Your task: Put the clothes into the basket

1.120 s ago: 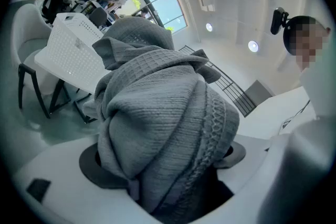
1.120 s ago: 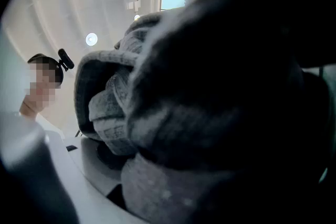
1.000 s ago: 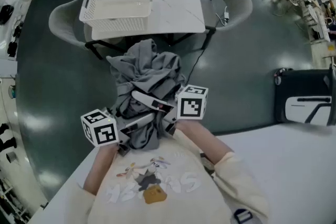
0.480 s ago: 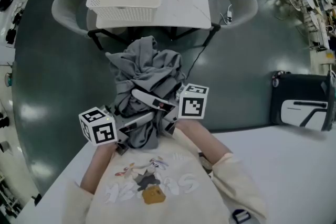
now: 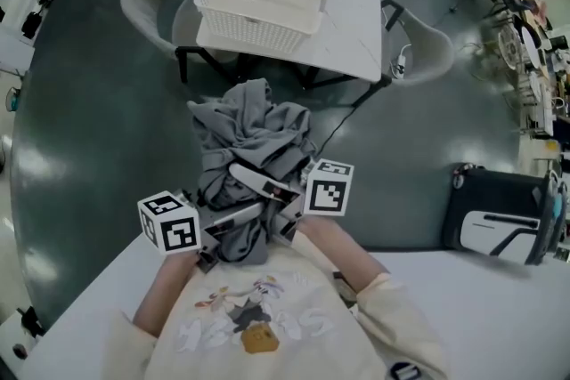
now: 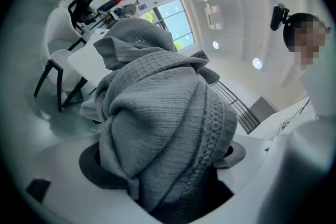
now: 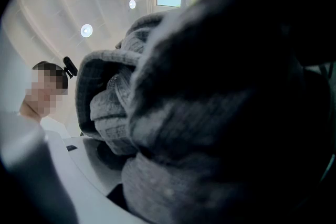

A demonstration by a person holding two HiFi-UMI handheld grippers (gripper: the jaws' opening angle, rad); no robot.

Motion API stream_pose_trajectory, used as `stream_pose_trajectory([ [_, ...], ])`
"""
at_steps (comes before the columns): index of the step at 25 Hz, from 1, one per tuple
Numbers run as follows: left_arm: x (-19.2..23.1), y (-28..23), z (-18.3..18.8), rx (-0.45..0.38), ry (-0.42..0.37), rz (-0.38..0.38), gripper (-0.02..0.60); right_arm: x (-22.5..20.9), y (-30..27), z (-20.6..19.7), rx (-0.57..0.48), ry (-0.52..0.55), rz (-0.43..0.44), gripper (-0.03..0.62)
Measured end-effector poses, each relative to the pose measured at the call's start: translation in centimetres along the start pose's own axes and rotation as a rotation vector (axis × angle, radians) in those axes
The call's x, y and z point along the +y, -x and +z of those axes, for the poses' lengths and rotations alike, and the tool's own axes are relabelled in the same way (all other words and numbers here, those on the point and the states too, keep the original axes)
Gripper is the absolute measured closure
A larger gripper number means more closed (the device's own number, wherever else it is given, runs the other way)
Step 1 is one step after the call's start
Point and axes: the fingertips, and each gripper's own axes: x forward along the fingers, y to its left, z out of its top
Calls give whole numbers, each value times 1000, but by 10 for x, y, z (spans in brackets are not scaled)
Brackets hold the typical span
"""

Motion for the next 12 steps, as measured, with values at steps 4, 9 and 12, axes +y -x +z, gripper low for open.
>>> stream_pose_trajectory([
  [4,16,24,-2,-9,12,3,123,-5,-24,-19,17,-10,-6,278],
  [9,39,44,3,-8,41,16,123,-17,-51,-29,32,-34,-6,276],
  [12,47,47,11,-14,56,20,123,-22,-62,-26,45,-50,-9,276],
])
